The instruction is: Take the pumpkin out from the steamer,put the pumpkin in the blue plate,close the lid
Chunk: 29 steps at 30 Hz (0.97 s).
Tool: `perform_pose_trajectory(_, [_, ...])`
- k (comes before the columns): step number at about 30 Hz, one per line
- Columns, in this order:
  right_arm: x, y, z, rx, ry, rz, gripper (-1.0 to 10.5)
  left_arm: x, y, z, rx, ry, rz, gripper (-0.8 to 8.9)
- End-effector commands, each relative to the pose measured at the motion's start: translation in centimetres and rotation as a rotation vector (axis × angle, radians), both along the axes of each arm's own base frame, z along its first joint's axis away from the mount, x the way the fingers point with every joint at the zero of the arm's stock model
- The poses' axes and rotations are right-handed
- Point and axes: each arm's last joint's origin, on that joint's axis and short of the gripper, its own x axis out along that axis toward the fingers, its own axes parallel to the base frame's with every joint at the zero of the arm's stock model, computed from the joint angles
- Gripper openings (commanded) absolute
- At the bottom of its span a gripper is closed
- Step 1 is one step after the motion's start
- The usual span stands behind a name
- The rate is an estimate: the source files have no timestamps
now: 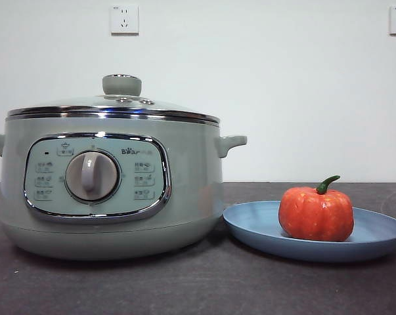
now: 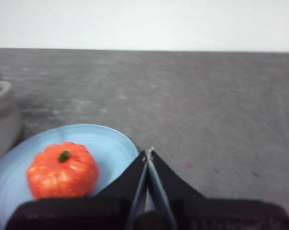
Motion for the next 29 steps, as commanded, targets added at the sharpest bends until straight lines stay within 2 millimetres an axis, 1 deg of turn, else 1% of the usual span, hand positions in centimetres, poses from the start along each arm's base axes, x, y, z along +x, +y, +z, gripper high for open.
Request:
perform_pose_trajectory(1, [0.4, 0.0, -0.8, -0.007, -0.035, 0.013, 0.0, 0.1, 0.0, -0.5, -0.006, 0.014, 0.002, -0.03])
perform_pose_trajectory(10, [0.8, 0.0, -2.7, 0.003, -0.003, 0.013, 0.0, 0.1, 0.0, -0.5, -0.006, 0.014, 0.002, -0.03])
perform_pose_trajectory(29, [0.8, 0.0, -2.7, 0.018, 0.005, -0.005, 0.0, 0.1, 0.0, -0.5, -0.006, 0.014, 0.002, -0.03])
